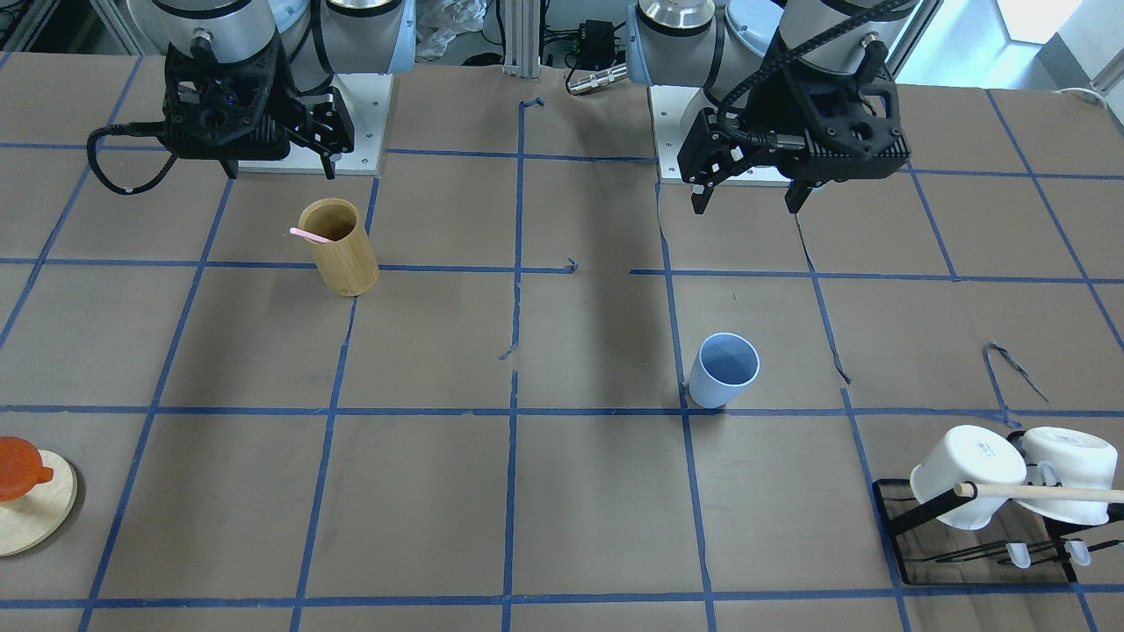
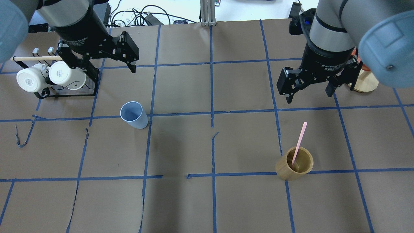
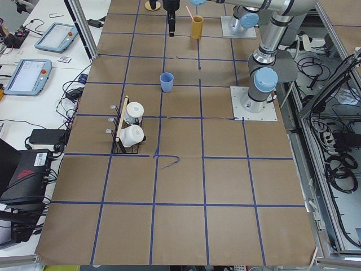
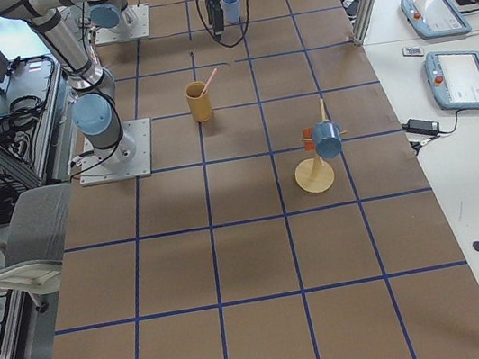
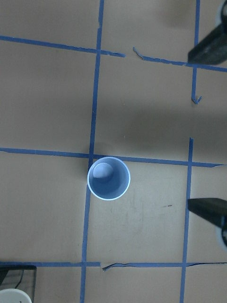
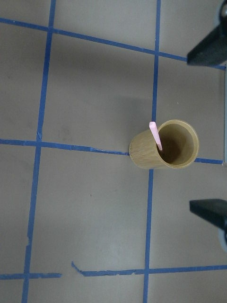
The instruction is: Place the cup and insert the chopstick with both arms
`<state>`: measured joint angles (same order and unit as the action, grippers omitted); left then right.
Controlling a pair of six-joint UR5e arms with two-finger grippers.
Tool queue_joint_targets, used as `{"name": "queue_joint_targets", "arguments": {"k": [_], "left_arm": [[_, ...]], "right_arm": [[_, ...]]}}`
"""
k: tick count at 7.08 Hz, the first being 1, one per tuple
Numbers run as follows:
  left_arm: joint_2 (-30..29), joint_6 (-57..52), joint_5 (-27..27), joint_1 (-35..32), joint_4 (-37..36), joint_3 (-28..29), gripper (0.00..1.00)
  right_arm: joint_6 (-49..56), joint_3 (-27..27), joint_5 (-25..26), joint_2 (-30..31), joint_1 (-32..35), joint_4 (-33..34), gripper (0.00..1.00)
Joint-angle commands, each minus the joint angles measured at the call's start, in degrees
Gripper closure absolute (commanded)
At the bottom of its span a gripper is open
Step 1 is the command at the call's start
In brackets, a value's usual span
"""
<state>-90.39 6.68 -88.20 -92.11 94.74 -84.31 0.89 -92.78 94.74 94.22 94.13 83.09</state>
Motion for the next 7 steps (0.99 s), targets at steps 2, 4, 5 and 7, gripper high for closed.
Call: {"name": "queue_joint_targets", "arguments": {"k": [2, 4, 5, 7], "left_arm": [[0.1, 0.0, 0.0, 0.0, -0.1, 0.0, 0.00], [0.1, 0.0, -0.2, 0.0, 0.0, 0.0, 0.00], [0.1, 0.0, -0.2, 0.0, 0.0, 0.0, 0.00], [0.1, 0.0, -0.1, 0.1, -0.1, 0.0, 0.00]], "right_arm": [[-1.5, 0.1, 0.0, 1.0, -0.1, 0.8, 0.00], [-1.5, -0.1, 0.0, 1.0, 0.0, 0.8, 0.00], [-1.5, -0.2, 0.0, 1.0, 0.1, 0.5, 0.00], [-1.4, -0.5, 0.0, 0.7, 0.0, 0.1, 0.00]]}}
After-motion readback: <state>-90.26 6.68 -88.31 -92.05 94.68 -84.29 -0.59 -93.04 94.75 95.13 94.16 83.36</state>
